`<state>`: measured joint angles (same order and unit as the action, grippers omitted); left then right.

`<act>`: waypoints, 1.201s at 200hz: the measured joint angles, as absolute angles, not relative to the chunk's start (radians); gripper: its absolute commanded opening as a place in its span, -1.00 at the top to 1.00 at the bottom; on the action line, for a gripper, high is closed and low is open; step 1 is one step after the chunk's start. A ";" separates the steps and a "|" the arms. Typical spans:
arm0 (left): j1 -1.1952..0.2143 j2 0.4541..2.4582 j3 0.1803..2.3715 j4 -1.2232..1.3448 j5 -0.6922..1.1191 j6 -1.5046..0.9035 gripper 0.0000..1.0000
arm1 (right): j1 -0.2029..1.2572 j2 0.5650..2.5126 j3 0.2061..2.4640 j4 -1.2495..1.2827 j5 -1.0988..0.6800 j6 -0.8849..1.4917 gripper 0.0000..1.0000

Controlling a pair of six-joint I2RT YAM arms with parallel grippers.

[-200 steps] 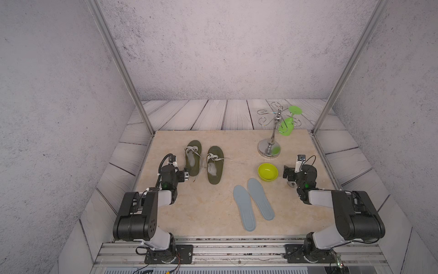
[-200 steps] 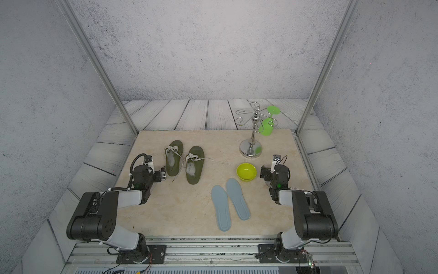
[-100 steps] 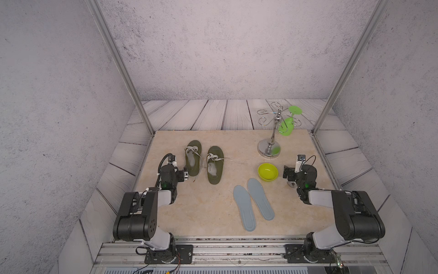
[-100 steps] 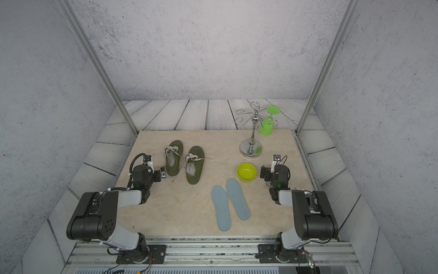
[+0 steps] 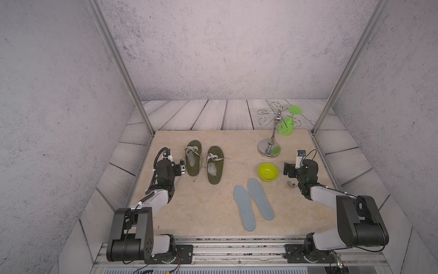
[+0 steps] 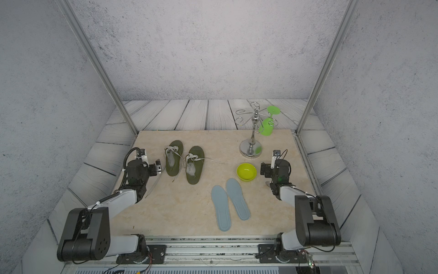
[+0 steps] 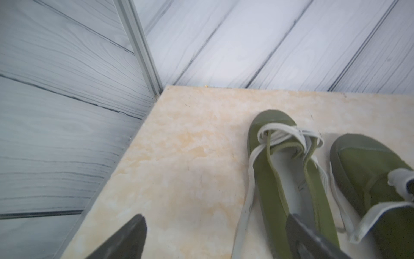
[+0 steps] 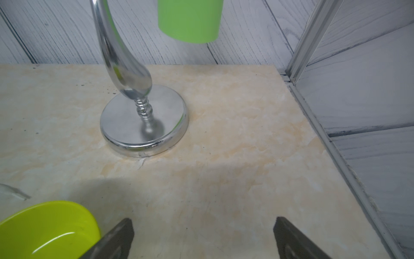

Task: Insert the insole into the shoe
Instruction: Pick up the insole from the center of the board.

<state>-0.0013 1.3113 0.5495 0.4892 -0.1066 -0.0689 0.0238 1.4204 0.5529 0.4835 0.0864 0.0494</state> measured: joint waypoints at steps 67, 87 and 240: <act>-0.118 1.352 0.690 0.205 -0.158 -0.109 -0.97 | 0.101 1.254 0.725 0.128 0.263 0.075 -0.98; -0.172 1.325 0.747 0.122 -0.170 -0.109 -0.97 | 0.159 1.198 0.769 0.038 0.304 0.073 -0.98; -0.385 0.968 0.810 -0.356 0.029 -0.462 -0.64 | 0.656 1.054 0.825 -0.527 0.315 0.324 -0.98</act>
